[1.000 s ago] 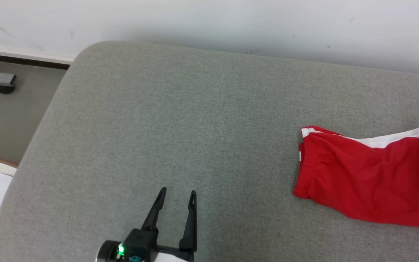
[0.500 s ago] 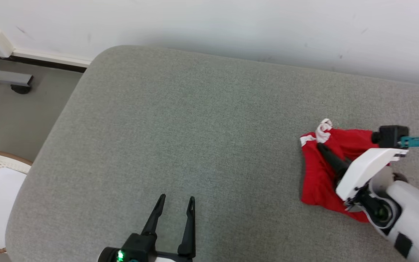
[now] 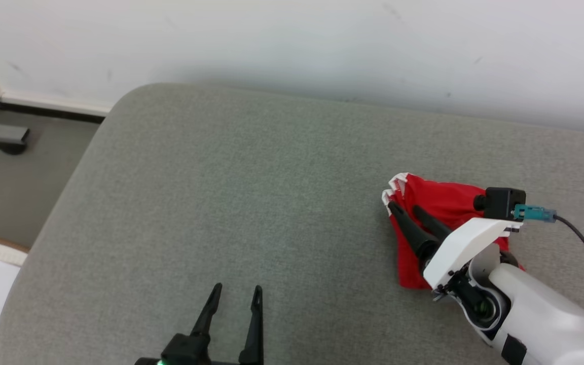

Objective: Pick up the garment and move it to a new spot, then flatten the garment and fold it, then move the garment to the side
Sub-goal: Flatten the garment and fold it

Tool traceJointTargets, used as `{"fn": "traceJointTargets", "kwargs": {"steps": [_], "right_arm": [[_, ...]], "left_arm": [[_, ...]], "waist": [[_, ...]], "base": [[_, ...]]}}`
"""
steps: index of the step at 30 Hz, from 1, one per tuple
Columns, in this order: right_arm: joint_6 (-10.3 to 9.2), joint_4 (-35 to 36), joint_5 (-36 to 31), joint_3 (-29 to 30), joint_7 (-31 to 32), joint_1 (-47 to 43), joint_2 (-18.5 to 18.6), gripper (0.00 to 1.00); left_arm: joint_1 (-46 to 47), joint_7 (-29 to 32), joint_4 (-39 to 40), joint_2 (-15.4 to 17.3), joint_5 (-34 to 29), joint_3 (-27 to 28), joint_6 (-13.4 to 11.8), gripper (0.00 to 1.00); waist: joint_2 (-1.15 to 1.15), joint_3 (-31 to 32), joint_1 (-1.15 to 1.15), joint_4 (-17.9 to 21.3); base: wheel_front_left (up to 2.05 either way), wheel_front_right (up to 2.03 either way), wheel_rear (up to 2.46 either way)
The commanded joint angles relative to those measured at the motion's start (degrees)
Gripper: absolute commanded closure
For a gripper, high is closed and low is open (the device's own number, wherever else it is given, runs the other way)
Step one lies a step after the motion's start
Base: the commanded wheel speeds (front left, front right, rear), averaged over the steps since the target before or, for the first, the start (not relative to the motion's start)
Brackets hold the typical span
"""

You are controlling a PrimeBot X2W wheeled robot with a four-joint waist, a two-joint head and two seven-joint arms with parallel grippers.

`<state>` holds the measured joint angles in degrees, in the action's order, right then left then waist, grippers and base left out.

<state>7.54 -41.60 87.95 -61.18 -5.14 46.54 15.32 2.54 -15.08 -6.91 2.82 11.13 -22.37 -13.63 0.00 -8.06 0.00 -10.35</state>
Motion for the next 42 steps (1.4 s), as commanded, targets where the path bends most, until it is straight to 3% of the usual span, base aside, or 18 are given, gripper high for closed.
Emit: {"fn": "traceJointTargets", "kwargs": {"steps": [1,5,12,17,24,29,33,40,42], "right_arm": [[-0.14,0.8,0.4,0.1,-0.4,-1.1,-0.1,0.00],[-0.14,6.5,0.2,0.9,-2.8,-3.7,1.6,0.00],[-0.14,15.9,-10.9,2.4,-9.3,-8.8,11.8,0.00],[-0.14,17.2,-23.4,13.6,-10.0,-15.4,18.0,0.00],[-0.14,19.6,-39.8,36.7,-9.9,-30.7,16.3,0.00],[-0.14,21.8,-47.5,46.8,-10.0,-38.7,12.9,0.00],[-0.14,23.1,-51.0,50.1,-9.9,-41.0,10.7,0.00],[-0.14,24.5,-54.3,49.4,-9.9,-38.4,10.9,0.00],[-0.14,24.3,-54.8,48.3,-9.6,-37.0,11.3,0.25]], "left_arm": [[-1.0,-0.1,-0.2,0.2,-0.5,0.4,0.0,0.00],[-2.6,-0.1,-0.8,0.3,-0.5,2.4,0.8,0.00],[-5.7,0.0,0.3,0.9,-1.5,5.9,1.8,0.00],[-8.6,0.0,1.5,0.8,-2.3,8.0,2.4,0.00],[-11.5,0.0,3.3,0.7,-3.3,10.2,3.5,0.00],[-12.5,0.0,4.1,0.5,-3.7,11.2,4.1,0.00],[-12.1,0.0,4.4,0.4,-4.2,11.4,4.6,0.00],[-11.2,0.0,4.5,0.3,-5.1,11.5,5.4,0.00],[-11.1,0.0,4.4,0.3,-5.4,11.4,5.6,0.00]], "waist": [[0.00,1.2,0.00,1.2],[0.00,3.9,0.00,3.5],[0.00,6.8,0.00,7.9],[0.00,8.5,0.00,10.4],[0.00,9.4,0.00,11.7],[0.00,9.6,0.00,11.9],[0.00,9.4,0.00,11.4],[0.00,8.3,0.00,9.2],[0.00,7.9,0.00,8.3]], "base": [[0.00,0.00,0.00],[0.00,0.00,0.00],[0.00,0.00,0.00],[0.00,0.00,0.00],[0.00,0.00,0.00],[0.00,0.00,0.00],[0.00,0.00,0.00],[0.00,0.00,0.00],[0.00,0.00,0.00]]}}
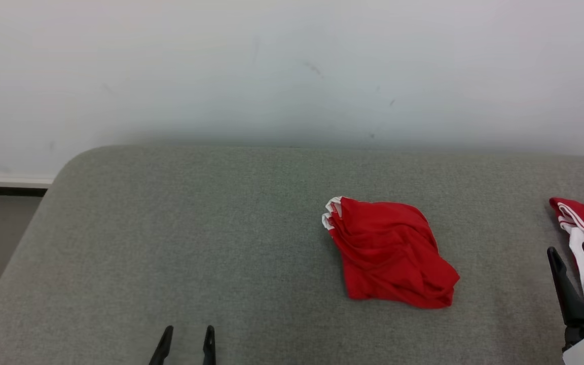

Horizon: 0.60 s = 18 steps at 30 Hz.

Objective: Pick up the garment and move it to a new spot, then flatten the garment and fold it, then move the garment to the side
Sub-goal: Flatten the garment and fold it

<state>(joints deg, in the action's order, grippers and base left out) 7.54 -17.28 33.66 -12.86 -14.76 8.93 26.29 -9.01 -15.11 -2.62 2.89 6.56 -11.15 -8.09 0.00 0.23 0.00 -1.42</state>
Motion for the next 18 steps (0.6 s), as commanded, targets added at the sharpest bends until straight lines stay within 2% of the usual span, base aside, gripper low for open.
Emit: {"fn": "traceJointTargets", "kwargs": {"steps": [1,2,4,7,18], "right_arm": [[-0.14,-0.1,-0.6,-0.8,0.3,1.5,0.5,0.49],[-0.14,-0.4,-1.0,-1.6,0.6,2.6,0.9,0.60],[-0.14,-1.2,-0.6,-3.0,1.2,4.9,1.3,0.71],[-0.14,-3.2,-0.2,-5.6,2.2,8.7,1.8,1.00],[-0.14,-12.9,2.0,-18.0,2.1,18.3,2.5,1.00]], "left_arm": [[0.6,0.0,0.2,0.2,-1.0,0.1,0.2,0.00],[0.9,0.0,0.2,0.2,-1.2,0.0,0.3,0.00],[1.9,0.0,0.3,0.2,-1.3,-0.4,0.4,0.00],[3.4,0.0,0.4,0.1,-1.7,-1.5,0.6,0.00],[8.7,0.0,-0.1,0.1,0.2,-7.0,-1.7,0.00]], "waist": [[0.00,-0.8,0.00,-1.1],[0.00,-1.3,0.00,-1.6],[0.00,-2.6,0.00,-2.9],[0.00,-5.0,0.00,-4.8],[0.00,-10.9,0.00,-10.9]], "base": [[0.00,0.00,0.00],[0.00,0.00,0.00],[0.00,0.00,0.00],[0.00,0.00,0.00],[0.00,0.00,0.00]]}}
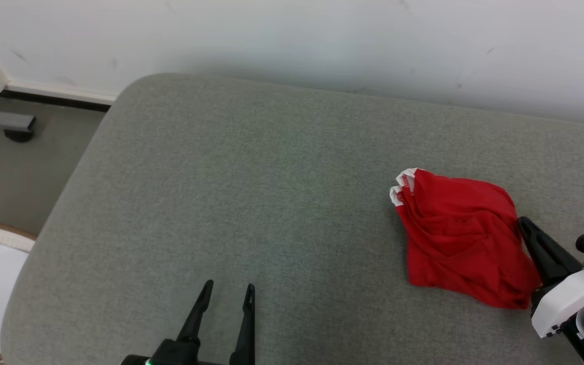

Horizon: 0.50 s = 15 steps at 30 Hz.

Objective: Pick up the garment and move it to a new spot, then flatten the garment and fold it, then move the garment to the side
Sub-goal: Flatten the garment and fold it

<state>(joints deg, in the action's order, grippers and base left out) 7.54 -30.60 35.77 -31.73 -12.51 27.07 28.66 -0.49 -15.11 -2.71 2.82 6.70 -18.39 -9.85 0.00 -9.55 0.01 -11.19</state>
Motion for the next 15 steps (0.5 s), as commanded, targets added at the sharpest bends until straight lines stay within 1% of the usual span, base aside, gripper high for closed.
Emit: {"fn": "traceJointTargets", "kwargs": {"steps": [1,10,15], "right_arm": [[-0.14,-0.3,0.5,-0.5,-0.3,0.7,0.1,1.00],[-0.14,-5.3,4.6,-9.4,-1.7,4.4,1.0,1.00],[-0.14,-5.1,6.6,-13.4,-2.2,5.4,1.1,1.00]], "left_arm": [[0.4,0.0,0.0,0.2,0.3,0.1,-0.1,0.00],[1.7,0.0,-0.4,0.2,1.1,-1.5,-1.4,0.00],[2.0,0.0,-0.5,0.2,1.6,-1.9,-1.9,0.00]], "waist": [[0.00,-1.4,-0.01,-1.5],[0.00,-3.0,-0.01,-3.4],[0.00,-3.0,-0.01,-3.8]], "base": [[0.00,0.00,0.00],[0.00,0.00,0.00],[0.00,0.00,0.00]]}}
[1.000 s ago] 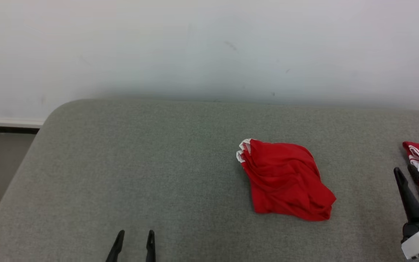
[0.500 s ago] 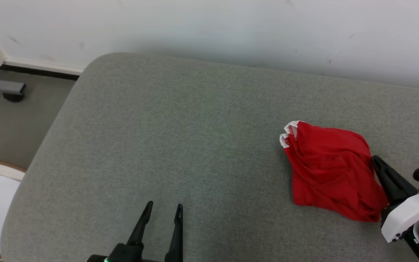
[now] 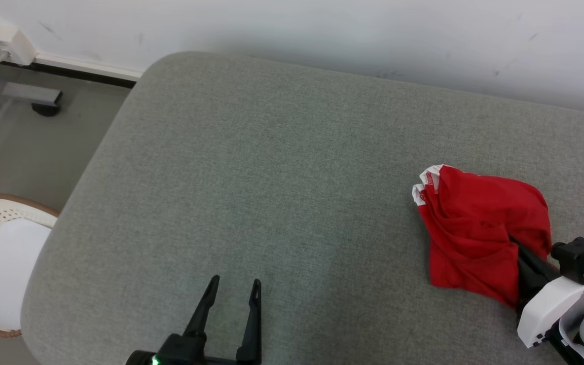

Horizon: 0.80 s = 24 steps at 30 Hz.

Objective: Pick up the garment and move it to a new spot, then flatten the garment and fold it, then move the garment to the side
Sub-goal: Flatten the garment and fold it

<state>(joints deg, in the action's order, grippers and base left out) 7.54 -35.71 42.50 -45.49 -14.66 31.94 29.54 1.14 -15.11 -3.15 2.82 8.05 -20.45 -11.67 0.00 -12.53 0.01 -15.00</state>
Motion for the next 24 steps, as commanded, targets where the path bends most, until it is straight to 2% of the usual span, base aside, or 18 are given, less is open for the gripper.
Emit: {"fn": "traceJointTargets", "kwargs": {"steps": [1,14,24], "right_arm": [[-0.14,0.4,0.2,-0.5,-0.1,0.7,0.3,1.00],[-0.14,7.2,3.4,-10.3,-0.5,-1.8,2.2,1.00],[-0.14,6.7,4.7,-16.0,-0.5,-1.7,0.1,1.00]], "left_arm": [[0.3,0.0,-0.1,0.2,0.2,0.2,-0.2,0.00],[-1.0,0.0,0.0,0.2,1.2,0.1,-0.8,0.00],[-1.1,0.0,-0.4,0.2,1.9,-0.4,-1.2,0.00]], "waist": [[0.00,0.1,-0.01,0.0],[0.00,1.4,-0.01,0.7],[0.00,2.0,-0.01,0.6]], "base": [[0.00,0.00,0.00],[0.00,0.00,0.00],[0.00,0.00,0.00]]}}
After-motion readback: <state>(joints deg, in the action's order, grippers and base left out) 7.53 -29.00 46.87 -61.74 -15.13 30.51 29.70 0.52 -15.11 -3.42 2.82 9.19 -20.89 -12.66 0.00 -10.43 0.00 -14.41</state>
